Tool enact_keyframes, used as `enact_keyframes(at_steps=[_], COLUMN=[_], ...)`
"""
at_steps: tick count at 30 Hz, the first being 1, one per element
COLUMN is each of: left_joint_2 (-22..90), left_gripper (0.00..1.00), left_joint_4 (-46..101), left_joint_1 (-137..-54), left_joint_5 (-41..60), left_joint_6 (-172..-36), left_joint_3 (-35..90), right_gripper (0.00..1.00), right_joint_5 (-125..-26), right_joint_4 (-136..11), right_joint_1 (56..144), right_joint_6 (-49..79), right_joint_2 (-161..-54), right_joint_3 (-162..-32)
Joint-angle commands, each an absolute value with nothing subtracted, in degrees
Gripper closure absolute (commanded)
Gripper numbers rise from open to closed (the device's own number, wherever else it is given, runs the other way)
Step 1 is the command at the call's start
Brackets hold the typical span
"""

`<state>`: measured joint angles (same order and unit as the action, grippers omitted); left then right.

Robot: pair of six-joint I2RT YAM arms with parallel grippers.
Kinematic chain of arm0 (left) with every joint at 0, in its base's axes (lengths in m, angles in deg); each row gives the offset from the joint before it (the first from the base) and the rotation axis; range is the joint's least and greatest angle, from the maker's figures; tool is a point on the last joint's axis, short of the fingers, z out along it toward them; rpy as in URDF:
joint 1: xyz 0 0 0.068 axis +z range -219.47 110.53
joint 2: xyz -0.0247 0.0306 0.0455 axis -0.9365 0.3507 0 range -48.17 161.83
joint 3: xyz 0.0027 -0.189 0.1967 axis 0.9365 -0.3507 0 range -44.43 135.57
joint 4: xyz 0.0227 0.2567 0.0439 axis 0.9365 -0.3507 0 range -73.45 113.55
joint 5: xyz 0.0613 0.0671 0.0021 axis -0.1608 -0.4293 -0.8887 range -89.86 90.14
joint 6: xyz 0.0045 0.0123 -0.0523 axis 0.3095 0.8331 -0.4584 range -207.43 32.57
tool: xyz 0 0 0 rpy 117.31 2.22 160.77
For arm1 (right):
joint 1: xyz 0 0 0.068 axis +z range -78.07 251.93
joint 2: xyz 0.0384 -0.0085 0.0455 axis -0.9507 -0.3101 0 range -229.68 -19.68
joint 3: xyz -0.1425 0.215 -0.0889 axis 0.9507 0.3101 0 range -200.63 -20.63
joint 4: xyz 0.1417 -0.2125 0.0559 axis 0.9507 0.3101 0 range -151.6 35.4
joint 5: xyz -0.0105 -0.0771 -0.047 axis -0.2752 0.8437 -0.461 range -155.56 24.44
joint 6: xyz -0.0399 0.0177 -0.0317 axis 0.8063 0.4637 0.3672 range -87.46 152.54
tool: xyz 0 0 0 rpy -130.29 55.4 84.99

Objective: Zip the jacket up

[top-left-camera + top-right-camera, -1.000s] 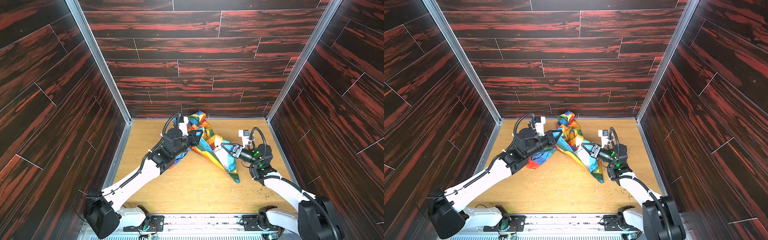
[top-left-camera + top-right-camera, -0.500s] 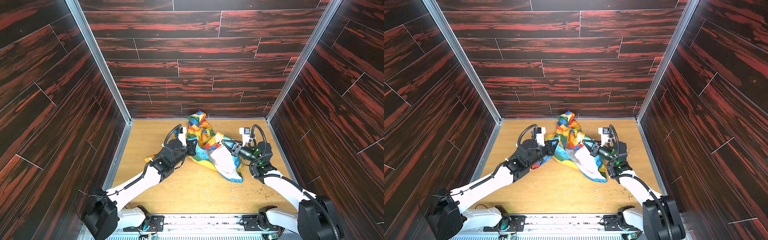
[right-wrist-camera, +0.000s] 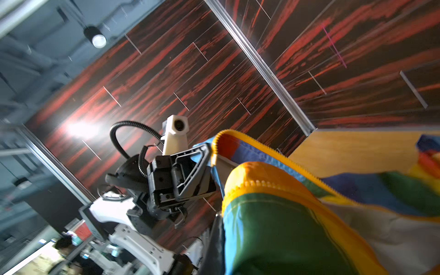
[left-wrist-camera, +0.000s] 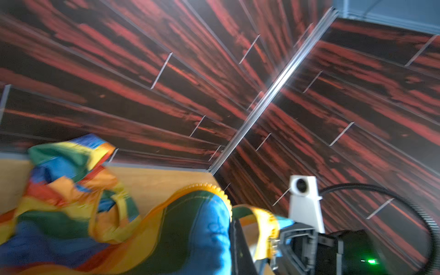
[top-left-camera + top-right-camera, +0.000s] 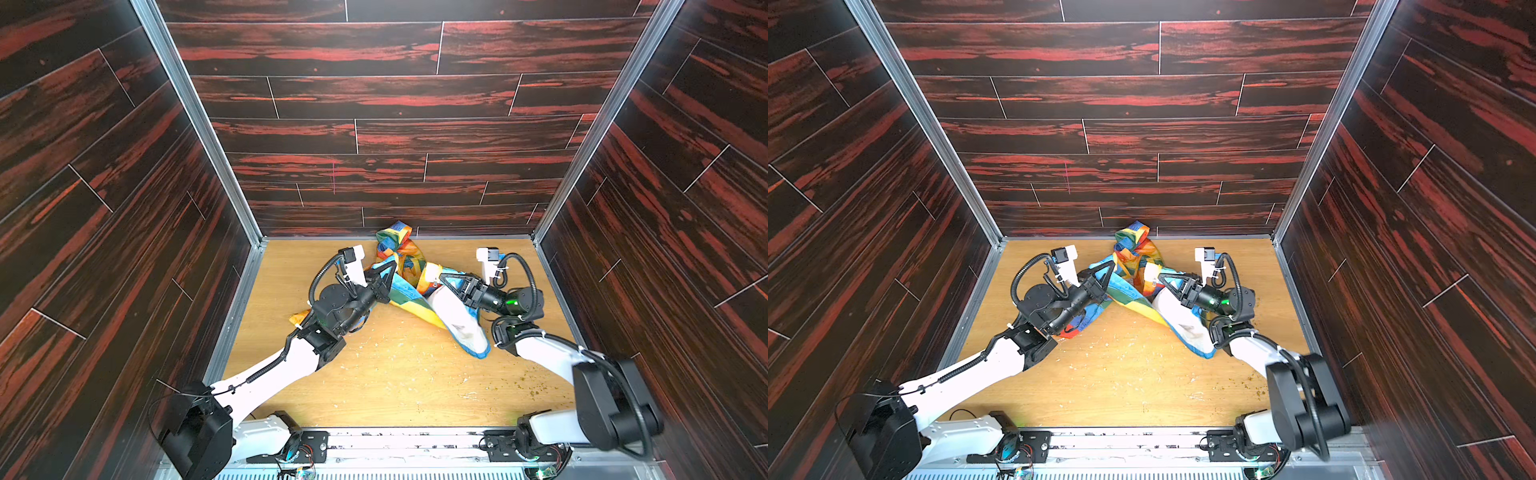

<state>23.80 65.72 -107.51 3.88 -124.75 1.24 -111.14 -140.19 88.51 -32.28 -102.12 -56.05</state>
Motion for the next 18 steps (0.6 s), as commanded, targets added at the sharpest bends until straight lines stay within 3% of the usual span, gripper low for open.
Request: enact_keyframes(at_steps=[1,18], left_joint_2=[25.6,32.8], left_gripper=[1.00,1.00], left_joint_4=[75.6,81.5], left_joint_1=[-107.8,-113.8], left_joint_5=[8.9,4.9], left_joint_6=[-124.9,-120.7], left_joint_3=[3.7,6.5], right_gripper=[1.00,1.00], right_joint_5=[-109.9,-104.9], right_joint_4=[-150.6,-137.1], right_joint_1=[88.3,92.2], right_joint_6=[-37.5,-30.9], right_joint_2=[-102.6,-96.4], right_joint_3=[-55.9,-54.9])
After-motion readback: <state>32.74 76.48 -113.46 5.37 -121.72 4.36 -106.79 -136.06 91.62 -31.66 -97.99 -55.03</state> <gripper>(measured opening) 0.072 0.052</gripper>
